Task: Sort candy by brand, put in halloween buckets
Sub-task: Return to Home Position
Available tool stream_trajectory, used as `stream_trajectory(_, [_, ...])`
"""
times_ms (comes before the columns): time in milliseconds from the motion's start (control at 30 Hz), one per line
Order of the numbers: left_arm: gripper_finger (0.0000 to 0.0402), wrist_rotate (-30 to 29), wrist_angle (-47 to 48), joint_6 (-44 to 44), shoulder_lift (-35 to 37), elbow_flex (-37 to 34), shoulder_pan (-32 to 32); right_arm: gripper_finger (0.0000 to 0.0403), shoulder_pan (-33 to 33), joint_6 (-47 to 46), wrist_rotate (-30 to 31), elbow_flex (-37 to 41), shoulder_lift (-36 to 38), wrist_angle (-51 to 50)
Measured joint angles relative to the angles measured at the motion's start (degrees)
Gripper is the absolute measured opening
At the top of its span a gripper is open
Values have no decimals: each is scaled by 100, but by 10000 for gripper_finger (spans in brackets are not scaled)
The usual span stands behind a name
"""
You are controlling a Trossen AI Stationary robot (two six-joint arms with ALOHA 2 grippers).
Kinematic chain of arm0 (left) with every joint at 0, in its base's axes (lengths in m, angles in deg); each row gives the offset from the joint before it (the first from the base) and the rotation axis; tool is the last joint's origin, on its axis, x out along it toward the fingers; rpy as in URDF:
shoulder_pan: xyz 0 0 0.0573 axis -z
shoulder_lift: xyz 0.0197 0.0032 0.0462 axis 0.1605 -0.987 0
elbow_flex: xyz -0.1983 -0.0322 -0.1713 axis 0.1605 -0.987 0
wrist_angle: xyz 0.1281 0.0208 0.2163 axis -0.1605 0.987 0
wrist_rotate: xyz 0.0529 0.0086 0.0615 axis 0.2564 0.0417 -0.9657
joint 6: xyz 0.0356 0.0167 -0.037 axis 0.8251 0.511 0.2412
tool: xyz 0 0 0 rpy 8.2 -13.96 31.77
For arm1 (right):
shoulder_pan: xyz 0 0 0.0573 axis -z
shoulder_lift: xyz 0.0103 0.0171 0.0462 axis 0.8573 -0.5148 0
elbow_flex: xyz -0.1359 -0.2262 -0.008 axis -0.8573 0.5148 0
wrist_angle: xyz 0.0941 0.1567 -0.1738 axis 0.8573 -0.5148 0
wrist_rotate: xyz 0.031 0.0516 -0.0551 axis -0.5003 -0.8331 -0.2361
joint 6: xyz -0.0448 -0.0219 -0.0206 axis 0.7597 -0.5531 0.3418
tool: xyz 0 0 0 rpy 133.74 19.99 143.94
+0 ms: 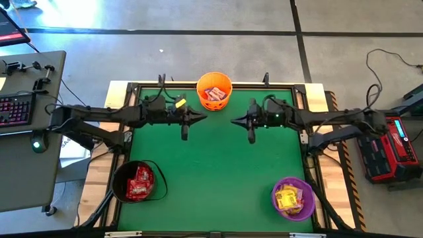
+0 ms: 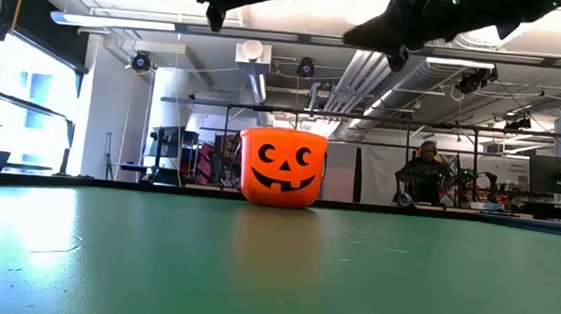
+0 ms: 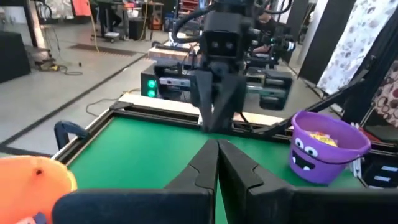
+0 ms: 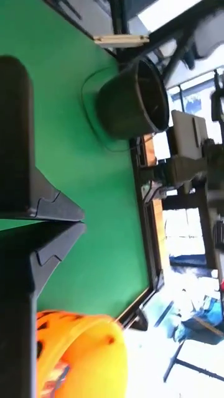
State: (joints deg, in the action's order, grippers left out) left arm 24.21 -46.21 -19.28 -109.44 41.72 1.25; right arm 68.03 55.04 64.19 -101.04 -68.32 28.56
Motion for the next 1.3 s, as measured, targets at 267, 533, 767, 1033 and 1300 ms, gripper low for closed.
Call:
stream_trajectory(267, [0, 8, -78, 47, 669, -585, -161, 0, 247, -131, -188, 731, 592, 189])
stream_trajectory(533, [0, -184, -385, 9, 1503, -1488, -414, 0, 787, -337, -444, 1512, 1634, 221])
stream_trajectory(767, [0, -461, -289, 54, 2313, -2160, -645, 0, 1274, -329, -542, 2216, 2808, 177])
stream_trajectory(1033, [0, -466, -208, 65, 3489, -2879, -1009, 0, 1825, -381, -935, 2812, 3844, 102])
stream_trajectory(1300, [0, -240, 429, 70, 4382, -2999, -1431, 0, 2228, -531, -745, 2986, 4591, -137])
